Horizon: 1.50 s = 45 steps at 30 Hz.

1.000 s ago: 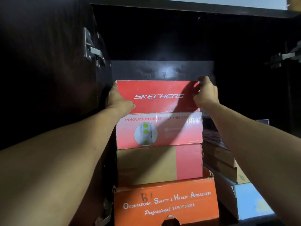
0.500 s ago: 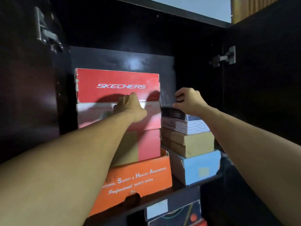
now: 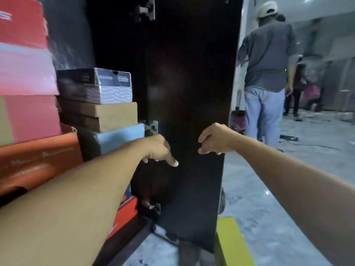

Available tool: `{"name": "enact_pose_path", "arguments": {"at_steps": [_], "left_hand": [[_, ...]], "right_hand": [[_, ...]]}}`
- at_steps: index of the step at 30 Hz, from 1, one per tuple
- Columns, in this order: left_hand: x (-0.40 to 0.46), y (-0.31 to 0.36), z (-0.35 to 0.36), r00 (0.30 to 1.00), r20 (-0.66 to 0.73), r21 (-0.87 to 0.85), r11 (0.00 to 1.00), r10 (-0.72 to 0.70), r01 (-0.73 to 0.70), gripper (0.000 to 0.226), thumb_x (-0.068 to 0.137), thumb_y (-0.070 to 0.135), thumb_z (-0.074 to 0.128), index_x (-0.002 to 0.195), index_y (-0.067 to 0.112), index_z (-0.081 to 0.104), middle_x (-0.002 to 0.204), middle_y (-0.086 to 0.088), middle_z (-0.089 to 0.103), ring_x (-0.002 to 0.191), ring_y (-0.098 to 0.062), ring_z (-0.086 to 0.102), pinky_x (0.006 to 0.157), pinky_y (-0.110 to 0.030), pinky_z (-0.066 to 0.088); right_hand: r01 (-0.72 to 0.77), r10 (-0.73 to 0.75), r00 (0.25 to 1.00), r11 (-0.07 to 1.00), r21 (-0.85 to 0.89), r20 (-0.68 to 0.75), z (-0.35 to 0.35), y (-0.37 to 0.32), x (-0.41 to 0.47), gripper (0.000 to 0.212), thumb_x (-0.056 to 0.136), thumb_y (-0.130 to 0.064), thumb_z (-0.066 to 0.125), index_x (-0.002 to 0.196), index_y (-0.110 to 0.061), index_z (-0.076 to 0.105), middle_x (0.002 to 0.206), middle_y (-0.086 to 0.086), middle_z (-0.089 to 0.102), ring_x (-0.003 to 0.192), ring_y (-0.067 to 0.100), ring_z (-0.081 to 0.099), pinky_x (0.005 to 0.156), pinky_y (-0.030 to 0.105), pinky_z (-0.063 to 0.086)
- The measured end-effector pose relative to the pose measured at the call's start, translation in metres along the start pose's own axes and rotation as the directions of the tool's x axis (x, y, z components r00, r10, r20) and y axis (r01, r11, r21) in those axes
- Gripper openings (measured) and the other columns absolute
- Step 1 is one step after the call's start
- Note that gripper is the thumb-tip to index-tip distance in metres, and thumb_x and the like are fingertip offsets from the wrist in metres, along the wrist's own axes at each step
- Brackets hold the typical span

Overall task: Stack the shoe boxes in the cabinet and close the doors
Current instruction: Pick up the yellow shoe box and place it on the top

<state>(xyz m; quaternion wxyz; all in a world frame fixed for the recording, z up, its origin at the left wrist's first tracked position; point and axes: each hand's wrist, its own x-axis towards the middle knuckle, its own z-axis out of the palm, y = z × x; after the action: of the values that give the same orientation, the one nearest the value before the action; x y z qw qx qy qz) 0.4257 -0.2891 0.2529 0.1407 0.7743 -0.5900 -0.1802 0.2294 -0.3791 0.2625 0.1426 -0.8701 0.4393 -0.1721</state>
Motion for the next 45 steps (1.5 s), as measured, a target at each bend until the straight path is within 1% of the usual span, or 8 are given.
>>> {"name": "enact_pose_path", "arguments": {"at_steps": [4, 10, 22, 25, 30, 38, 42, 45], "left_hand": [[0.019, 0.036, 0.080, 0.986, 0.152, -0.042, 0.997, 0.072, -0.066, 0.070, 0.067, 0.043, 0.084, 0.127, 0.021, 0.057, 0.104, -0.003, 0.066, 0.101, -0.019, 0.064, 0.091, -0.044, 0.054], [0.038, 0.068, 0.190, 0.931, 0.341, -0.028, 0.992, 0.128, -0.125, 0.081, 0.067, 0.045, 0.084, 0.136, 0.018, 0.052, 0.129, -0.002, 0.057, 0.110, -0.024, 0.058, 0.093, -0.044, 0.053], [0.084, 0.035, 0.361, 0.912, 0.396, -0.053, 0.994, 0.105, -0.092, 0.075, 0.078, 0.021, 0.076, 0.145, 0.019, 0.042, 0.145, -0.005, 0.045, 0.124, -0.023, 0.051, 0.101, -0.034, 0.046], [0.095, 0.027, 0.387, 0.914, 0.397, -0.072, 0.996, 0.085, -0.061, 0.073, 0.081, 0.012, 0.069, 0.146, 0.022, 0.039, 0.151, -0.007, 0.036, 0.131, -0.027, 0.045, 0.102, -0.035, 0.045], [0.104, 0.023, 0.411, 0.946, 0.318, -0.092, 0.995, 0.054, -0.026, 0.069, 0.085, 0.000, 0.052, 0.149, 0.020, 0.036, 0.153, -0.010, 0.036, 0.128, -0.031, 0.050, 0.098, -0.037, 0.049], [0.113, 0.020, 0.439, 0.972, 0.235, -0.167, 0.986, 0.020, 0.020, 0.062, 0.084, 0.003, 0.051, 0.143, 0.016, 0.039, 0.145, -0.007, 0.042, 0.130, -0.031, 0.045, 0.098, -0.042, 0.048], [0.121, 0.019, 0.455, 0.969, 0.248, -0.214, 0.975, 0.003, 0.052, 0.038, 0.077, 0.010, 0.062, 0.110, 0.020, 0.047, 0.117, -0.002, 0.056, 0.107, -0.027, 0.056, 0.085, -0.036, 0.049], [0.127, 0.018, 0.468, 0.963, 0.267, -0.205, 0.975, -0.025, 0.082, 0.036, 0.076, 0.014, 0.066, 0.103, 0.017, 0.042, 0.121, -0.006, 0.055, 0.112, -0.029, 0.055, 0.085, -0.033, 0.047]], "right_hand": [[-0.117, 0.121, 0.990, 0.992, -0.056, 0.066, 0.016, 0.075, -0.044, 0.039, 0.073, -0.030, 0.082, 0.107, -0.016, 0.071, 0.095, -0.004, 0.069, 0.077, 0.021, 0.070, 0.061, 0.032, 0.062], [-0.289, 0.295, 0.945, 0.955, -0.063, 0.137, 0.058, 0.165, -0.095, 0.045, 0.071, -0.033, 0.084, 0.111, -0.019, 0.068, 0.097, -0.001, 0.071, 0.081, 0.026, 0.072, 0.065, 0.037, 0.061], [-0.368, 0.396, 0.855, 0.918, -0.146, 0.336, 0.211, 0.244, -0.147, 0.060, 0.076, -0.044, 0.077, 0.128, -0.017, 0.060, 0.125, 0.004, 0.063, 0.114, 0.022, 0.058, 0.093, 0.032, 0.048], [-0.403, 0.445, 0.818, 0.895, -0.190, 0.365, 0.257, 0.245, -0.156, 0.084, 0.068, -0.059, 0.076, 0.136, -0.018, 0.048, 0.134, 0.007, 0.052, 0.118, 0.027, 0.053, 0.095, 0.037, 0.048], [-0.503, 0.543, 0.770, 0.840, -0.204, 0.336, 0.313, 0.232, -0.173, 0.113, 0.062, -0.070, 0.072, 0.145, -0.016, 0.017, 0.158, 0.008, 0.002, 0.133, 0.038, 0.033, 0.098, 0.049, 0.045], [-0.666, 0.667, 0.665, 0.733, -0.138, 0.335, 0.269, 0.301, -0.177, 0.084, 0.066, -0.039, 0.074, 0.140, -0.030, 0.034, 0.134, 0.011, 0.042, 0.119, 0.035, 0.048, 0.095, 0.039, 0.047], [-0.749, 0.709, 0.624, 0.662, -0.008, 0.327, 0.241, 0.340, -0.192, 0.060, 0.081, -0.012, 0.052, 0.136, -0.034, 0.048, 0.104, 0.004, 0.057, 0.073, 0.019, 0.055, 0.048, 0.020, 0.045], [-0.792, 0.753, 0.606, 0.603, 0.102, 0.258, 0.243, 0.359, -0.203, 0.055, 0.085, -0.013, 0.042, 0.133, -0.036, 0.054, 0.101, 0.011, 0.066, 0.061, 0.021, 0.052, 0.046, 0.024, 0.043]]}}
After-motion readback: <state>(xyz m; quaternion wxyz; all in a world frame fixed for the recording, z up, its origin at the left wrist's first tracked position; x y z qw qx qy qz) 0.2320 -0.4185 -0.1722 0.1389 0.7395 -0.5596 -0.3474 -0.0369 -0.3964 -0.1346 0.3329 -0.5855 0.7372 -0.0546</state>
